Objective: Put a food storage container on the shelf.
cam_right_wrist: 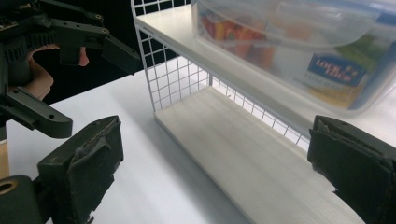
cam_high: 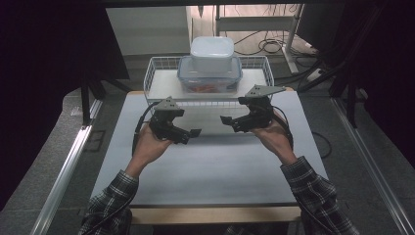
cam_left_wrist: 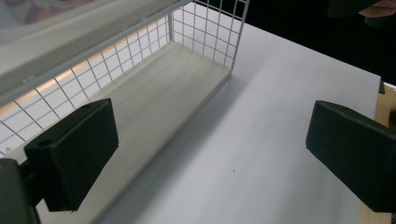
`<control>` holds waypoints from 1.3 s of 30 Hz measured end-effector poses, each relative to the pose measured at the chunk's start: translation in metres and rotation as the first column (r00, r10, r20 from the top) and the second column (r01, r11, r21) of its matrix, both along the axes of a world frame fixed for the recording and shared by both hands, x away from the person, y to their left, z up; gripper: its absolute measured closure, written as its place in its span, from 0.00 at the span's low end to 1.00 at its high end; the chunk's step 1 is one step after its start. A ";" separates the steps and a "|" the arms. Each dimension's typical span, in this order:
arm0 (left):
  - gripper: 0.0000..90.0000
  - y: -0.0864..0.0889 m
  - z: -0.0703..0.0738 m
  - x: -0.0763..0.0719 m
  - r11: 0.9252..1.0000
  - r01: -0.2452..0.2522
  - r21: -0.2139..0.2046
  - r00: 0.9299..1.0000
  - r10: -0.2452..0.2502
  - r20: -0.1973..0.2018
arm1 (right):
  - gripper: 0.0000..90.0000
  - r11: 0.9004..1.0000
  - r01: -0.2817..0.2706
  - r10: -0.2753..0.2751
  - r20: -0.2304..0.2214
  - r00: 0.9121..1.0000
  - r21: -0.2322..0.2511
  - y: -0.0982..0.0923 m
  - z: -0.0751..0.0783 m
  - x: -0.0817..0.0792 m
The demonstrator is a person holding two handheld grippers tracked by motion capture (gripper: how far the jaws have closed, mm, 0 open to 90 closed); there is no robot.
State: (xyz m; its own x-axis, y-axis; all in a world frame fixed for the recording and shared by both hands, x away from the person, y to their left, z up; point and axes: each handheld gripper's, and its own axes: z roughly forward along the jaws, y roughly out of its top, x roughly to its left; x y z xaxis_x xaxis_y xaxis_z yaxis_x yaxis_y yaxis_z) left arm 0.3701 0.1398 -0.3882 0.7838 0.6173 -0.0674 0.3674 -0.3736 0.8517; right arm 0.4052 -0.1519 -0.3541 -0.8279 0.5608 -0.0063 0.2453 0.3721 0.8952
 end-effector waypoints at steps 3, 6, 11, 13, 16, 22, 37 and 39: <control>0.03 0.002 -0.004 -0.003 1.000 0.003 -0.001 1.000 -0.003 0.003 | 0.04 1.000 -0.001 0.001 -0.002 1.000 -0.004 -0.001 -0.005 -0.001; 0.03 0.003 -0.009 -0.007 1.000 0.001 -0.004 1.000 -0.001 0.007 | 0.04 1.000 -0.004 0.004 -0.008 1.000 -0.010 -0.002 -0.008 -0.002; 0.03 0.004 -0.019 -0.012 1.000 0.004 -0.001 1.000 -0.004 0.002 | 0.04 1.000 -0.010 0.010 -0.016 1.000 -0.014 -0.003 -0.017 -0.004; 0.03 0.004 -0.023 -0.014 1.000 0.004 0.004 1.000 -0.004 0.002 | 0.04 1.000 -0.013 0.012 -0.018 1.000 -0.018 -0.003 -0.020 -0.006; 0.03 0.004 -0.028 -0.018 1.000 0.005 0.003 1.000 -0.005 0.003 | 0.04 1.000 -0.018 0.017 -0.018 1.000 -0.024 -0.003 -0.025 -0.008; 0.03 0.002 -0.039 -0.024 1.000 0.004 0.001 1.000 -0.004 0.005 | 0.03 1.000 -0.019 0.019 -0.027 0.999 -0.025 -0.005 -0.036 -0.012; 0.03 0.002 -0.066 -0.034 1.000 -0.003 -0.005 1.000 0.003 -0.023 | 0.03 0.999 -0.017 0.014 -0.056 0.998 -0.046 -0.011 -0.062 -0.021; 0.03 0.002 -0.069 -0.036 1.000 -0.004 -0.002 1.000 0.004 -0.025 | 0.03 0.999 -0.015 0.012 -0.055 0.998 -0.051 -0.013 -0.064 -0.024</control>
